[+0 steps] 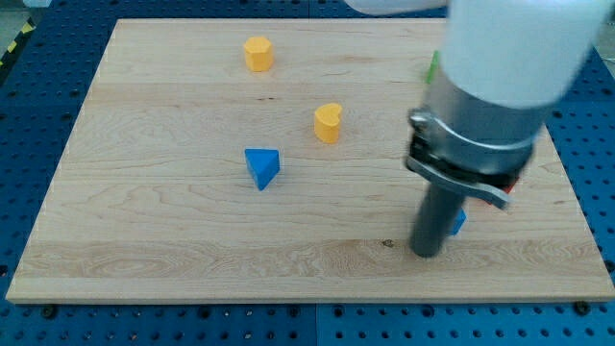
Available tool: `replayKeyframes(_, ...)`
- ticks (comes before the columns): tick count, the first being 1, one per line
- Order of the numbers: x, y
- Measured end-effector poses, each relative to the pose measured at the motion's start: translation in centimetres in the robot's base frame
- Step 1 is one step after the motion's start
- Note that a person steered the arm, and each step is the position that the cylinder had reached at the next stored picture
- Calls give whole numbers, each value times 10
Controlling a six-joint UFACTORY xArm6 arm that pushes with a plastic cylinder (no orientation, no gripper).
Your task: Put the blue cube vertically below the yellow heart
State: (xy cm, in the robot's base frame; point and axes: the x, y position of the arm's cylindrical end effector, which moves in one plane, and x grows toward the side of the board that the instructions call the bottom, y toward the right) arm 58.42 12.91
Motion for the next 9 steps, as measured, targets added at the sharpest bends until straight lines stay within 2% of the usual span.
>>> replayKeyframes(1,15,53)
replayKeyframes(2,11,66)
replayKeyframes(3,-23,67)
replayKeyframes(4,-33,67)
replayKeyframes(9,-34,15)
